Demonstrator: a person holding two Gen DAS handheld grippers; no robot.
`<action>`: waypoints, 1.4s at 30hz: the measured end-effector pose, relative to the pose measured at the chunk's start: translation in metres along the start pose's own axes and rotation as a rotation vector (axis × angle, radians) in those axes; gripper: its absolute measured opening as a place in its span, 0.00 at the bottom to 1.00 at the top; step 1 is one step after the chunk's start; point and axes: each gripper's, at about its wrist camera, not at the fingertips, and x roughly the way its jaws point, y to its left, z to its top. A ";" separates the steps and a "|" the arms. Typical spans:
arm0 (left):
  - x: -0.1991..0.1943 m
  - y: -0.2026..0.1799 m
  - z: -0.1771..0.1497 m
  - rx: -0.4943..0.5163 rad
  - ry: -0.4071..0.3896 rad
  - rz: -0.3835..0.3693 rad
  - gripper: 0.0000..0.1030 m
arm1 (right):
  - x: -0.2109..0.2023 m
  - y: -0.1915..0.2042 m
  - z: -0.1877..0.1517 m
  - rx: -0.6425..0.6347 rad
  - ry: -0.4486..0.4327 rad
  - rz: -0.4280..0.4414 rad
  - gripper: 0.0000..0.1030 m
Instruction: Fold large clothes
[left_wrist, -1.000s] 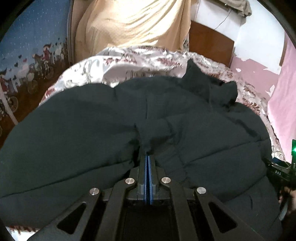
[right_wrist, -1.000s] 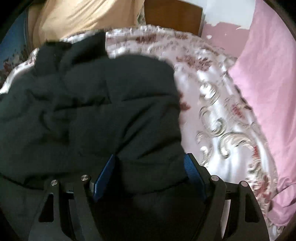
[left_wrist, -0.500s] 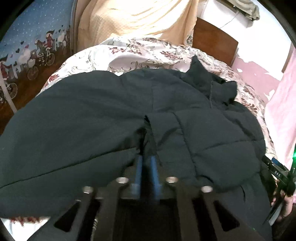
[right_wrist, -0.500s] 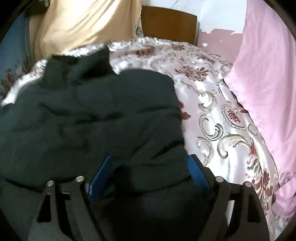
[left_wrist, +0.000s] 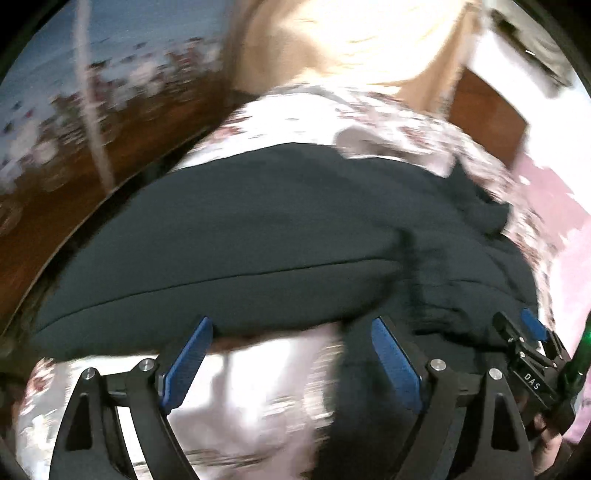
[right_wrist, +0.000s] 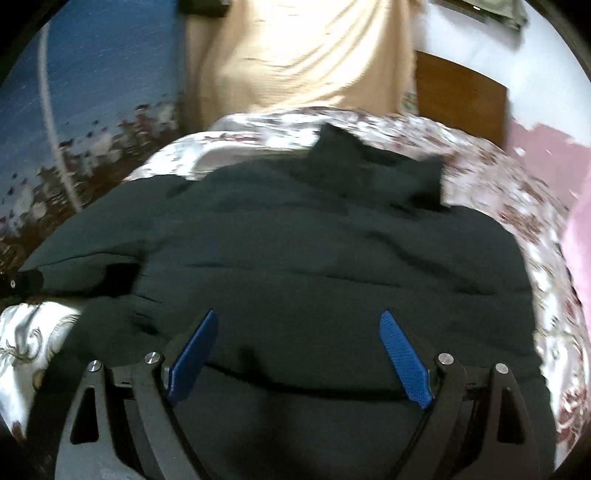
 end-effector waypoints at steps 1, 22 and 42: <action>-0.003 0.013 0.000 -0.032 0.004 0.007 0.85 | 0.005 0.013 0.003 -0.012 -0.002 0.013 0.83; 0.024 0.185 -0.021 -0.684 0.076 -0.013 0.90 | 0.042 0.089 -0.002 -0.151 0.038 -0.060 0.88; -0.005 0.152 0.014 -0.465 -0.193 0.100 0.06 | 0.039 0.086 0.007 -0.132 0.011 -0.046 0.88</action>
